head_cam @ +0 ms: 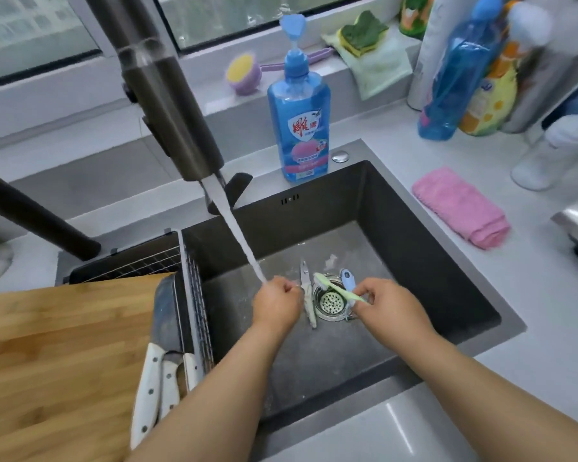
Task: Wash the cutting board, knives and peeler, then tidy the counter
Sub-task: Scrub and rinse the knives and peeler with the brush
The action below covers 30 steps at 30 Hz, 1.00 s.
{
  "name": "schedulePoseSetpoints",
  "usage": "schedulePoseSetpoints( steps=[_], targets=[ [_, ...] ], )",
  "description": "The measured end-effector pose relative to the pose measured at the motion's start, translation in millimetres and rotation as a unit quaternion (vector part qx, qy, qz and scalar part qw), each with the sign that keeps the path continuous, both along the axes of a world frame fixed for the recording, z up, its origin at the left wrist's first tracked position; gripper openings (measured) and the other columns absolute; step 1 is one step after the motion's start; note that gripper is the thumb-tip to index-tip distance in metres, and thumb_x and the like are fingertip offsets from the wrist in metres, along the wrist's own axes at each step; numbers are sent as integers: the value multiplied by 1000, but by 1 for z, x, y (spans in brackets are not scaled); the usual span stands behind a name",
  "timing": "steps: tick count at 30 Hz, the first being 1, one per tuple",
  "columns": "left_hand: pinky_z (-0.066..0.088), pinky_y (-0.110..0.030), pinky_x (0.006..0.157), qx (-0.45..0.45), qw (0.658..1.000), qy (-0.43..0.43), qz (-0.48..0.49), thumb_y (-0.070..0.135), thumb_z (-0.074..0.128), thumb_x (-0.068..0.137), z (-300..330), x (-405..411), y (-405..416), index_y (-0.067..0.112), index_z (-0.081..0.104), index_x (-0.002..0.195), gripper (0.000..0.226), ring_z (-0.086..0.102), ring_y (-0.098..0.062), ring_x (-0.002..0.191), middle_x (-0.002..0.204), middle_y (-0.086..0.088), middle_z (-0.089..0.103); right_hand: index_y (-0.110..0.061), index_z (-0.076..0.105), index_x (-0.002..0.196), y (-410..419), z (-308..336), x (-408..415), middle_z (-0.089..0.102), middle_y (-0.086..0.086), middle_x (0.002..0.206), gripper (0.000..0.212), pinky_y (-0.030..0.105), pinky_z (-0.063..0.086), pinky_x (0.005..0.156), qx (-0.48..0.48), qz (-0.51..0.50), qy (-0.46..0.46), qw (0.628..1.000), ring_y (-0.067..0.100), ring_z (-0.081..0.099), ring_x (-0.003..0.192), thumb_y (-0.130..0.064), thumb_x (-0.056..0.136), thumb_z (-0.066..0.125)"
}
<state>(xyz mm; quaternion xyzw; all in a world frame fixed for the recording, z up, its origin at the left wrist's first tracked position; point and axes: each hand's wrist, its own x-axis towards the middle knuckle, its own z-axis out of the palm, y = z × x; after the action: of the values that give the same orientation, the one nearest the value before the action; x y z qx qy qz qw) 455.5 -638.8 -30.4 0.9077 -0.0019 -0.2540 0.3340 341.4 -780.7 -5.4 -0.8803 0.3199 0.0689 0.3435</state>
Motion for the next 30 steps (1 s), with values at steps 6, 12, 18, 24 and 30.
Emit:
schedulePoseSetpoints(
  steps=[6, 12, 18, 24, 30],
  targets=[
    [56, -34, 81, 32, 995, 96, 23, 23, 61, 88, -69, 8, -18, 12, 64, 74, 18, 68, -31, 86, 87, -14, 72, -30, 63, 96, -18, -15, 5, 59, -4, 97, 12, 28, 35, 64, 0, -7, 7, 1000, 19, 57, 84, -37, 88, 59],
    [45, -26, 71, 98, 988, 122, -12, 35, 68, 89, -102, 4, -35, 7, 65, 97, 29, 61, -25, 89, 94, -8, 67, -31, 63, 96, -27, -27, 10, 55, -3, 95, 10, 28, 33, 65, -1, 2, 16, 1000, 18, 56, 85, -34, 88, 59],
    [50, -32, 83, 149, 985, 91, -13, 42, 70, 84, -121, 0, -41, 9, 68, 103, 37, 65, -29, 100, 105, -10, 70, -31, 63, 98, -33, -36, 10, 55, -4, 96, 12, 27, 34, 65, -5, 3, 19, 1000, 17, 56, 84, -35, 88, 59],
    [51, -32, 86, 179, 979, 82, -58, 23, 60, 91, -117, 9, -40, 8, 64, 104, 21, 64, -28, 102, 110, -10, 68, -33, 61, 98, -31, -39, 12, 55, -4, 97, 11, 27, 38, 67, -4, 9, 19, 1000, 17, 56, 84, -37, 87, 60],
    [58, -25, 56, 38, 984, 171, 10, 16, 64, 90, -101, 8, -23, -6, 63, 103, 26, 67, -24, 67, 89, -17, 70, -31, 62, 97, -24, -34, 19, 58, -4, 98, 12, 30, 44, 72, -5, 17, 16, 1000, 20, 58, 87, -36, 86, 60]
  ],
)
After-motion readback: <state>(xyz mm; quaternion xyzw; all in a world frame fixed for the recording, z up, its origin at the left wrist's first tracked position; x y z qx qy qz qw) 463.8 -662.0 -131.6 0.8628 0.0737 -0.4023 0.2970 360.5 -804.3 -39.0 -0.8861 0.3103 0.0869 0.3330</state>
